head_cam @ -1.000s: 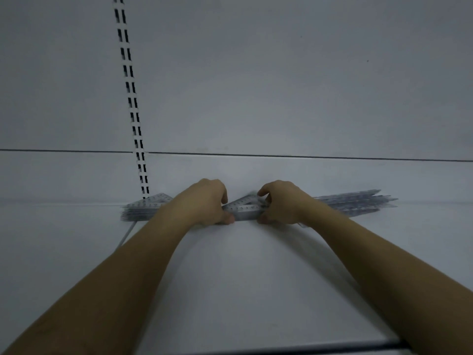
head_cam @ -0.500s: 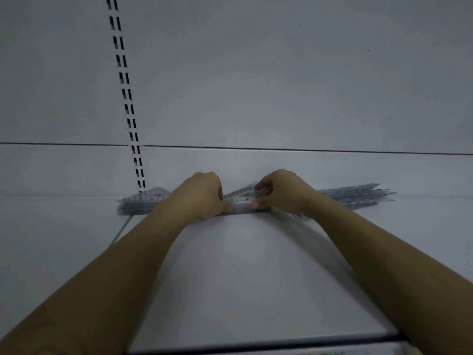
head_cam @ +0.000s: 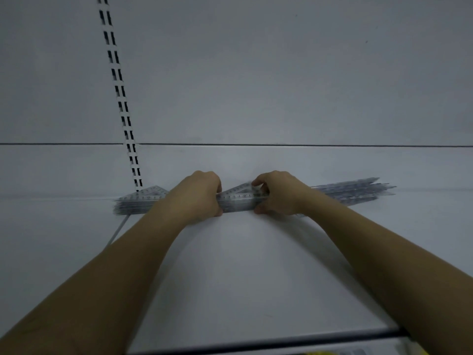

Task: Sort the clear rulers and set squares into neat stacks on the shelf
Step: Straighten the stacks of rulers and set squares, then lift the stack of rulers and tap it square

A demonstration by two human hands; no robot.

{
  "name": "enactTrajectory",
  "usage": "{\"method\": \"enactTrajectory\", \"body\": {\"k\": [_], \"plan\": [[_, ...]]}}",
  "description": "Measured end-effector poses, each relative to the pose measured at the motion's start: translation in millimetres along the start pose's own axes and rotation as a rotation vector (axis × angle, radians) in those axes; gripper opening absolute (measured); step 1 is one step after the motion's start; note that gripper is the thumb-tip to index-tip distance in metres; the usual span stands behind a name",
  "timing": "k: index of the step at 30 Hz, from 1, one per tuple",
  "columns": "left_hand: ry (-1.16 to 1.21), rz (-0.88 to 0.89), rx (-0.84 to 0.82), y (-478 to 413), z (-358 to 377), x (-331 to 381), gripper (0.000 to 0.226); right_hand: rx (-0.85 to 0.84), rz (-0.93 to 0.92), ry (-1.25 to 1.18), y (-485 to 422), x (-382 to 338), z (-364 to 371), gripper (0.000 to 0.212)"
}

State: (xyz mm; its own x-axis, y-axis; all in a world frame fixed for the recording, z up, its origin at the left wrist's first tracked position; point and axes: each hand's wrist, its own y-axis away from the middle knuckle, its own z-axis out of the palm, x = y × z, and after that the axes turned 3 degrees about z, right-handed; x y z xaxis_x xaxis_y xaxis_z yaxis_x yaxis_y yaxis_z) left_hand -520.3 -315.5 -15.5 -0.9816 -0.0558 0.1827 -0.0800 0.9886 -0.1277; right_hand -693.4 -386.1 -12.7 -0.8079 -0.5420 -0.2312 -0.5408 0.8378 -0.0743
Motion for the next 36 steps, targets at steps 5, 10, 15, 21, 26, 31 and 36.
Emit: {"method": "enactTrajectory", "body": {"k": [5,10,15,21,26,31,36], "plan": [[-0.116,0.122,0.113,4,-3,3,0.072,0.045,-0.022,-0.035,8,3,-15,0.077],[-0.101,0.245,0.225,13,-6,22,0.069,0.145,-0.057,-0.118,20,24,-54,0.057],[-0.007,0.320,0.197,13,-3,53,0.063,0.181,-0.061,-0.083,45,72,-84,0.037],[-0.022,0.320,0.014,-8,-8,109,0.072,0.160,0.014,-0.012,67,152,-101,0.034],[-0.051,0.325,-0.122,-42,12,174,0.089,-0.034,0.040,0.128,67,195,-90,0.074],[-0.083,0.229,-0.226,-79,33,200,0.068,-0.035,-0.116,0.238,48,211,-72,0.071],[-0.228,0.195,-0.287,-89,42,209,0.053,-0.092,-0.194,0.268,35,227,-56,0.056]]}}
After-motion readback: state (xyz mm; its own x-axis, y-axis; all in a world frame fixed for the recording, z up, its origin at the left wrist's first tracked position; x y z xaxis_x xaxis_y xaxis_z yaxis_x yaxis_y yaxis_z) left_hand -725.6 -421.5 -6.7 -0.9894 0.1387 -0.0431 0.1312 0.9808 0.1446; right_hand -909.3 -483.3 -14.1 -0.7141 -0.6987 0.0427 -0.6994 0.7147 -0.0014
